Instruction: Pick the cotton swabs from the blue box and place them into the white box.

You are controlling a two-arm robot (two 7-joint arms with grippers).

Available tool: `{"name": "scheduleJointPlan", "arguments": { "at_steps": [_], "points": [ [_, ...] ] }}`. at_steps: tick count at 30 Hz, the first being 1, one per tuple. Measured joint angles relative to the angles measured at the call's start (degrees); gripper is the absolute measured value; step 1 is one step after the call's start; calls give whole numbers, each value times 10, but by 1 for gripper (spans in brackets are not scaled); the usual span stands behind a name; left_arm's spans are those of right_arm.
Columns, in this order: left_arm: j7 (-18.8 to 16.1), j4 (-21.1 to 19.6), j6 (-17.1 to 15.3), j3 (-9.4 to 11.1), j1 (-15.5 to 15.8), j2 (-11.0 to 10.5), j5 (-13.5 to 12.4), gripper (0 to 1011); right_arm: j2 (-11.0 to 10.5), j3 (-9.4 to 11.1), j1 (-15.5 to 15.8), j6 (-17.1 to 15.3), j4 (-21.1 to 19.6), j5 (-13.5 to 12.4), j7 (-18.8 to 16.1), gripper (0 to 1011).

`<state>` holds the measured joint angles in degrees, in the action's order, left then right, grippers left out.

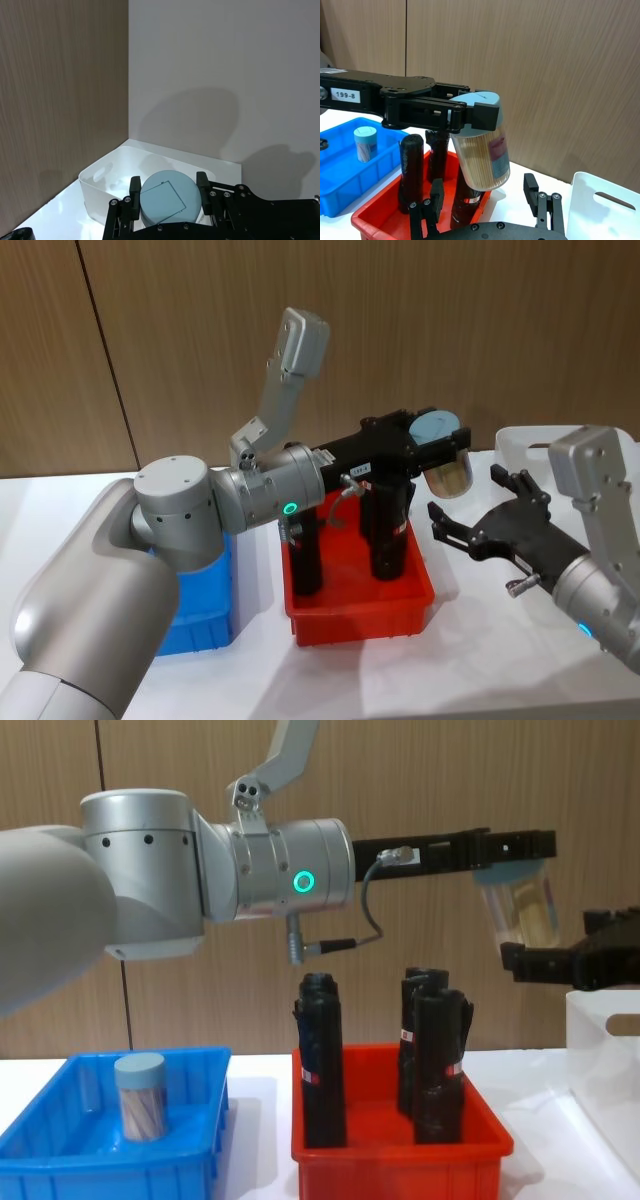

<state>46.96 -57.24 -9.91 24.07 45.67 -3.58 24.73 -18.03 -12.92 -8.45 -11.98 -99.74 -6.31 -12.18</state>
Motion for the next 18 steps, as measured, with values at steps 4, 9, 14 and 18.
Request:
{"name": "scheduleJointPlan", "arguments": {
  "at_steps": [4,9,14,18],
  "points": [
    [0,0,0,0,0,0,0,674,4,0,-10,-3,9,3,-4,1002],
    [0,0,0,0,0,0,0,674,8,0,-22,-5,21,7,-9,1002],
    [0,0,0,0,0,0,0,674,13,0,-35,-6,34,12,-13,1002],
    [0,0,0,0,0,0,0,674,17,0,-46,-6,46,16,-17,1002]
  ]
}}
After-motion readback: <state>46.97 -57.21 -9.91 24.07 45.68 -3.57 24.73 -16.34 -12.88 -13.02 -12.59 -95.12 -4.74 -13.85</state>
